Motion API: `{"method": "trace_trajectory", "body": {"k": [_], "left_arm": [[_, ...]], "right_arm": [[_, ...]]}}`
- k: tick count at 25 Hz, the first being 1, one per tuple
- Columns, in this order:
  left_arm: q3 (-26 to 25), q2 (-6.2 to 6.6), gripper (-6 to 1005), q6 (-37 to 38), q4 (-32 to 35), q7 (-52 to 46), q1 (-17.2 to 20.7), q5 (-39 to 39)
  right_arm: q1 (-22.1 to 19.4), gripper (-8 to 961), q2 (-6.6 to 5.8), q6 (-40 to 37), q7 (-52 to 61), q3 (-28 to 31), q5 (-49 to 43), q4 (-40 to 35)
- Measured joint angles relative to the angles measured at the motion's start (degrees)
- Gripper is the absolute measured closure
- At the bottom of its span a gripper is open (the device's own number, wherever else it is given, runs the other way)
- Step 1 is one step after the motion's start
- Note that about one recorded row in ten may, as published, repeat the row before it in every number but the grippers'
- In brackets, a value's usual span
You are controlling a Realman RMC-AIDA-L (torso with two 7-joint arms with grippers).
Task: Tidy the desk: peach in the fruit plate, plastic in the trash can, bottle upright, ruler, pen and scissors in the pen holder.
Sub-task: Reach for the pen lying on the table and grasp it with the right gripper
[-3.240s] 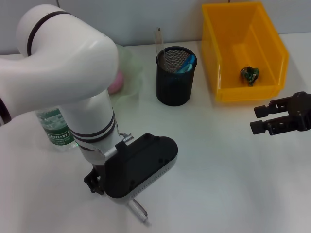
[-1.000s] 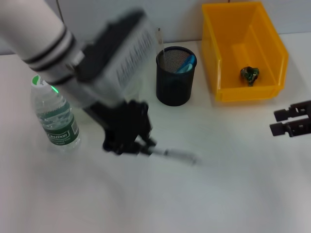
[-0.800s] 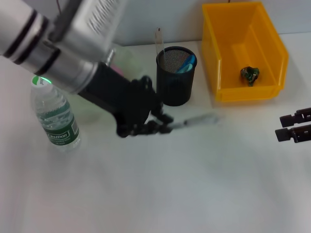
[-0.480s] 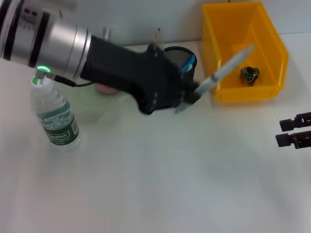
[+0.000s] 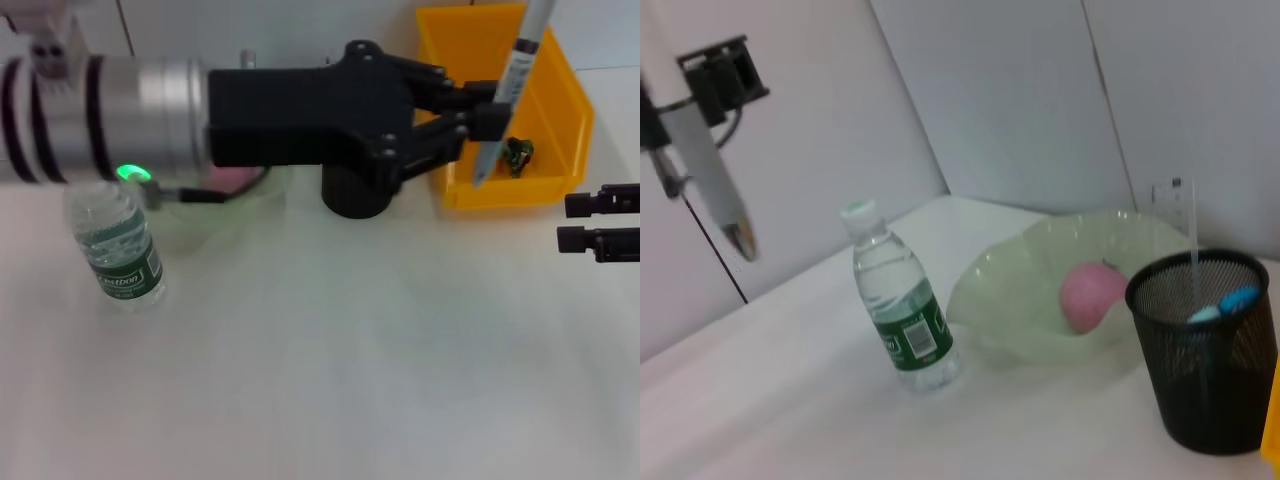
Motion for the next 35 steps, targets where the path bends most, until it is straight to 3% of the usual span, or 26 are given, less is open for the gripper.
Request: {"method": "trace_trajectory", "body": {"k": [2,3,4,8,10,13,15,20,22,23,24,27,29,32,35], "left_arm": [[5.3,-0.06,871,-5.8,-0.2,3.2,2.1,-4.6],[5.3,-0.06,871,-5.8,-0.2,3.2,2.1,-4.6],[10.2,-0.06,871,-11.7,-0.9,6.7,3.8,-8.7],[15.2,-0.08,871,-18.8,-2.3,12.6,6.2,-15.5],[18.7,-0.09,871,-23.5,-4.8,19.2,8.1,-23.1],[20.3,-0.09,871,-25.1,-6.3,22.3,8.7,-26.7],[25.2,-0.09,871,-29.1,-9.2,29.8,9.2,-35.1],[28.9,-0.12,871,-32.9,-10.9,34.7,9.3,-40.5],[33.4,-0.17,871,-36.7,-12.5,41.3,8.9,-48.3],[33.4,-0.17,871,-36.7,-12.5,41.3,8.9,-48.3],[35.2,-0.18,871,-37.7,-13.0,45.0,9.1,-53.0],[35.2,-0.18,871,-37.7,-13.0,45.0,9.1,-53.0],[39.1,-0.19,871,-40.0,-13.3,53.2,9.8,-63.0],[39.8,-0.19,871,-40.4,-13.4,55.0,9.9,-64.6],[43.1,-0.19,871,-41.6,-13.4,63.1,9.5,-73.3]], "right_arm": [[0.0,303,-0.1,-0.7,-0.6,1.0,0.1,0.0],[0.0,303,-0.15,-1.1,-0.9,1.6,0.1,0.0],[-0.1,303,-0.19,-1.3,-1.3,1.9,0.1,0.1],[-0.6,304,-0.16,-1.5,-2.5,2.5,0.5,0.2],[-0.8,304,-0.06,-1.9,-2.6,2.5,1.2,0.2],[-1.4,304,0.23,-3.3,-3.2,2.5,3.5,0.2],[-2.1,304,0.45,-4.2,-3.7,2.5,5.7,0.2],[-3.0,304,0.72,-6.1,-4.7,2.4,9.7,-0.1],[-2.9,304,0.92,-6.4,-5.3,2.5,10.6,-0.1],[-2.8,304,1.12,-6.3,-5.9,2.5,11.1,-0.2],[-2.6,304,1.84,-5.7,-7.7,2.5,12.5,-0.3],[-2.3,304,2.63,-4.4,-9.3,2.5,13.9,-0.4],[-1.3,304,3.94,-2.0,-11.4,2.5,15.1,-0.5],[-0.3,304,4.6,-1.1,-12.4,2.5,15.3,-0.5],[0.9,303,5.54,-0.3,-13.6,2.5,16.9,-0.4]]}}
